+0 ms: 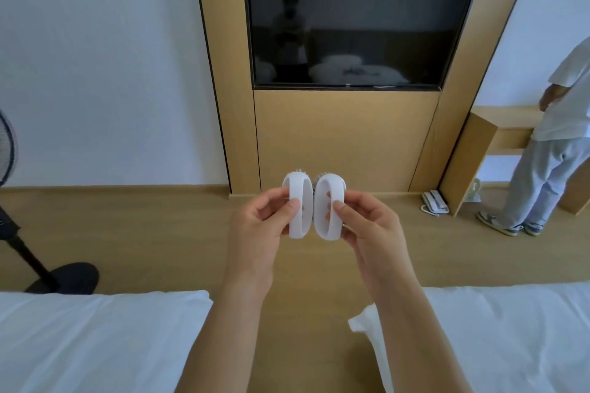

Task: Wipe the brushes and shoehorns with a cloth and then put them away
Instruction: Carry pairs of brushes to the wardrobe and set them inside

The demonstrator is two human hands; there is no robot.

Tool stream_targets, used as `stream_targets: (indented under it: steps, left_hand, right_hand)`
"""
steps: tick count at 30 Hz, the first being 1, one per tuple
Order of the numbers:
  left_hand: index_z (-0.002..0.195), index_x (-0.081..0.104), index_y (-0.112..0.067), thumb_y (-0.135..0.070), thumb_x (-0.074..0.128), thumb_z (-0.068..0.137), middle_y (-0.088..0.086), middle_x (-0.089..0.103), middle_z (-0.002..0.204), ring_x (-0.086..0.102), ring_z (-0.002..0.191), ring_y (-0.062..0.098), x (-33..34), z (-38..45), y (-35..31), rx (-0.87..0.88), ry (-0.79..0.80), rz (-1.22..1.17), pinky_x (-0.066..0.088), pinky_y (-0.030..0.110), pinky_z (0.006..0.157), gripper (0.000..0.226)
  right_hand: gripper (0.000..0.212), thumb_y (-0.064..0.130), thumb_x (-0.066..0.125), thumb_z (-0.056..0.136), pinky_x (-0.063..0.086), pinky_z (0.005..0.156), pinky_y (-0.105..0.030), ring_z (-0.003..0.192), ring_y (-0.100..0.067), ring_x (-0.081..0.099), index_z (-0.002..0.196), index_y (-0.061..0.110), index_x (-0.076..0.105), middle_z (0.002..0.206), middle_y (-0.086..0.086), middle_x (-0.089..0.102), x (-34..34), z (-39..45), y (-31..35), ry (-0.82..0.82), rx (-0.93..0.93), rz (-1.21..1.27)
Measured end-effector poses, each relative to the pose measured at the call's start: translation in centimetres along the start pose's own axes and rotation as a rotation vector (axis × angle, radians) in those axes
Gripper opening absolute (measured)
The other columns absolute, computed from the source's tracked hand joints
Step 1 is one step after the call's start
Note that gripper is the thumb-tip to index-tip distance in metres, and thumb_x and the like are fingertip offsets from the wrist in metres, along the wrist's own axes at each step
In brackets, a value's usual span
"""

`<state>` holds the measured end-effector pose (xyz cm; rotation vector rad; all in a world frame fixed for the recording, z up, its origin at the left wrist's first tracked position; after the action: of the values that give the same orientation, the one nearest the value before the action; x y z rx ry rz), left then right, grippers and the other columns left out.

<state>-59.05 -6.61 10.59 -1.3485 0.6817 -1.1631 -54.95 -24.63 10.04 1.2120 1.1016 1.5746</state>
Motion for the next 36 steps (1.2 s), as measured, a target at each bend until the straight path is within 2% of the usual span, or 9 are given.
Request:
stream_targets:
  steps: [5, 10, 17, 21, 29, 32, 36]
  left_hand:
    - [0.101, 0.074, -0.021, -0.01, 0.069, 0.088, 0.0, 0.077, 0.096, 0.072, 0.089, 0.019, -1.3, 7.3, 2.4, -0.016, -0.065, 0.01, 0.057, 0.032, 0.072, 0.018]
    - [0.105, 0.073, -0.017, -0.011, 0.069, 0.089, 0.005, 0.076, 0.101, 0.069, 0.096, 0.027, -1.7, 16.4, 4.9, -0.034, -0.14, 0.041, 0.052, 0.043, 0.08, 0.018]
    - [0.105, 0.073, -0.021, -0.012, 0.072, 0.086, 0.002, 0.075, 0.097, 0.069, 0.09, 0.017, -0.6, 30.6, 3.6, 0.069, -0.259, 0.071, 0.053, 0.037, 0.078, 0.021]
    - [0.104, 0.074, -0.022, -0.019, 0.073, 0.079, 0.005, 0.075, 0.098, 0.069, 0.093, 0.023, 0.4, 37.1, 2.2, 0.135, -0.305, 0.079, 0.056, 0.04, 0.08, 0.025]
    - [0.106, 0.073, -0.017, -0.01, 0.071, 0.086, 0.009, 0.074, 0.098, 0.068, 0.097, 0.031, -0.1, 46.0, 4.9, 0.12, -0.37, 0.088, 0.055, 0.049, 0.085, 0.021]
    - [0.107, 0.073, -0.016, -0.01, 0.071, 0.086, 0.006, 0.075, 0.097, 0.068, 0.099, 0.031, -1.1, 49.4, 6.1, 0.111, -0.372, 0.088, 0.056, 0.048, 0.085, 0.022]
    - [0.106, 0.074, -0.017, -0.01, 0.071, 0.086, 0.001, 0.076, 0.094, 0.07, 0.091, 0.022, -3.3, 55.0, 6.7, 0.122, -0.364, 0.084, 0.056, 0.04, 0.08, 0.022]
  right_hand:
    - [0.016, 0.014, 0.067, 0.093, 0.053, 0.091, -0.05, 0.092, -0.025, 0.068, 0.108, 0.015, 0.074, 0.106, -0.017, 0.074, 1.4, 7.8, -3.4, 0.03, 0.034, 0.001]
    - [0.016, 0.014, 0.066, 0.094, 0.053, 0.086, -0.044, 0.09, -0.021, 0.067, 0.107, 0.014, 0.074, 0.102, -0.011, 0.074, 3.0, 18.2, -6.4, 0.084, 0.06, 0.027]
    - [0.016, 0.017, 0.067, 0.091, 0.052, 0.082, -0.038, 0.089, -0.017, 0.067, 0.104, 0.019, 0.075, 0.096, -0.002, 0.074, 5.9, 34.2, -6.7, 0.234, 0.046, 0.081]
    - [0.018, 0.014, 0.066, 0.091, 0.052, 0.082, -0.037, 0.088, -0.018, 0.066, 0.107, 0.014, 0.074, 0.095, -0.003, 0.072, 7.2, 41.6, -6.4, 0.274, 0.033, 0.113]
    - [0.022, 0.021, 0.067, 0.083, 0.051, 0.083, -0.037, 0.088, -0.02, 0.064, 0.103, 0.016, 0.074, 0.094, -0.005, 0.072, 9.8, 51.7, -8.3, 0.303, 0.034, 0.152]
    - [0.021, 0.022, 0.067, 0.084, 0.051, 0.083, -0.037, 0.089, -0.021, 0.065, 0.103, 0.016, 0.074, 0.095, -0.005, 0.072, 11.2, 55.0, -9.6, 0.303, 0.029, 0.141]
    - [0.017, 0.018, 0.068, 0.089, 0.051, 0.084, -0.039, 0.089, -0.02, 0.066, 0.105, 0.014, 0.074, 0.095, -0.005, 0.074, 14.3, 59.7, -11.0, 0.306, 0.013, 0.138]
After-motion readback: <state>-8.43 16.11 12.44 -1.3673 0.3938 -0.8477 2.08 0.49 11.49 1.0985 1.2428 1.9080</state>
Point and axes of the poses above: each hand's wrist, its own z-axis towards the middle knuckle, its own x-axis out of the palm, y = z × x, the point moved 10 cm from there along z, towards the middle knuckle
